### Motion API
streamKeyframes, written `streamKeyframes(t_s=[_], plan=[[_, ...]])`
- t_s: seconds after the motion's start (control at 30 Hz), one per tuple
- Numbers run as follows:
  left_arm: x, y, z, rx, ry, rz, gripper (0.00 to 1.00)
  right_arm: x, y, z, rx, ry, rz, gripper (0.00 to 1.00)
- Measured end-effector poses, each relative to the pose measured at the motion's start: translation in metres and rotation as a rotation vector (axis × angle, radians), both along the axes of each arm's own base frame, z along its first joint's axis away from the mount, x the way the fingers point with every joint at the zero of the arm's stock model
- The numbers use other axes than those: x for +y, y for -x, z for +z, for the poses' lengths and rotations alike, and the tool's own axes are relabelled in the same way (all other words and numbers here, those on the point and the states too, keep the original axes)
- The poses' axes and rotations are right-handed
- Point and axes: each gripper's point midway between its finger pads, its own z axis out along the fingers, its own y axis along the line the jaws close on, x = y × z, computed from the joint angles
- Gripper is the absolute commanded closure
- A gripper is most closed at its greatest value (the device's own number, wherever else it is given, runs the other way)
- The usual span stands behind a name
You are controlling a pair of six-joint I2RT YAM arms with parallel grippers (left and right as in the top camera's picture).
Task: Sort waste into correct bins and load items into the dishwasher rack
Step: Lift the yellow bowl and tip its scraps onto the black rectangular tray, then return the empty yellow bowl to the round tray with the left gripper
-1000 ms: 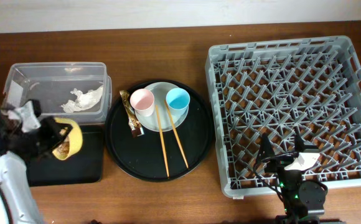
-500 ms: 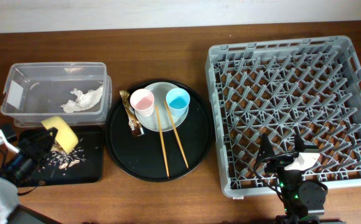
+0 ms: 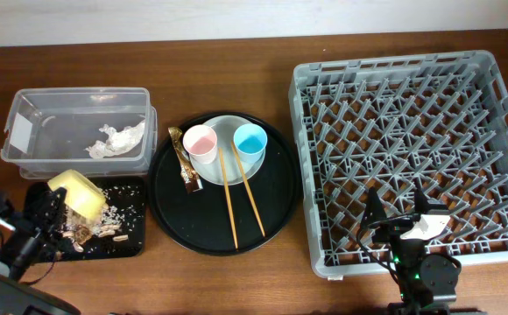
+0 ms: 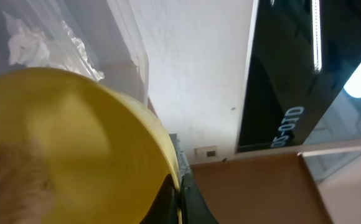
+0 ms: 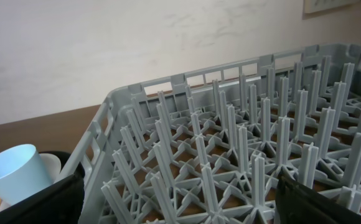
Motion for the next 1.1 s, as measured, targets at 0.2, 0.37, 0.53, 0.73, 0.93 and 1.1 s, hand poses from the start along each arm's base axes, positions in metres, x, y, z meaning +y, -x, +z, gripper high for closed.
streamKeyframes(t_s=[0.2, 0.37, 0.53, 0.73, 0.93, 1.1], plan=[[-0.005, 0.003, 0.001, 0.028, 0.074, 0.002, 0.98, 0.000, 0.000, 0.000, 0.000, 0.000, 0.000, 0.02], [-0.002, 0.002, 0.001, 0.005, 0.039, 0.002, 0.98, 0.000, 0.000, 0.000, 0.000, 0.000, 0.000, 0.02], [-0.004, 0.003, 0.001, 0.021, 0.069, 0.002, 0.99, 0.000, 0.000, 0.000, 0.000, 0.000, 0.000, 0.02], [-0.015, 0.005, 0.002, 0.060, 0.143, -0.014, 1.00, 0.000, 0.000, 0.000, 0.000, 0.000, 0.000, 0.02], [-0.056, -0.002, 0.027, 0.086, -0.065, -0.118, 1.00, 0.000, 0.000, 0.000, 0.000, 0.000, 0.000, 0.02], [-0.113, 0.001, 0.042, 0.168, -0.429, -0.242, 1.00, 0.000, 0.000, 0.000, 0.000, 0.001, 0.000, 0.02]])
